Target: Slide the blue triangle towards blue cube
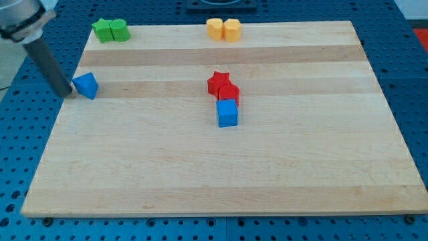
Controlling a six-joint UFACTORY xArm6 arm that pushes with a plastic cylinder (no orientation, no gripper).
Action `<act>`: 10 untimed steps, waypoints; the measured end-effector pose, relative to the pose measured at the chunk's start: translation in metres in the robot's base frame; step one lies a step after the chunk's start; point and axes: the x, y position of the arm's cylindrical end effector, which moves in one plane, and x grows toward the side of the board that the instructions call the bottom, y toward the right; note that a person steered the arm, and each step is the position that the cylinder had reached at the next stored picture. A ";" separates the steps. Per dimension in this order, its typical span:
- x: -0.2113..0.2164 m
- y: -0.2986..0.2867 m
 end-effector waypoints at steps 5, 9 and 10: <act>0.057 0.124; 0.134 0.215; 0.134 0.218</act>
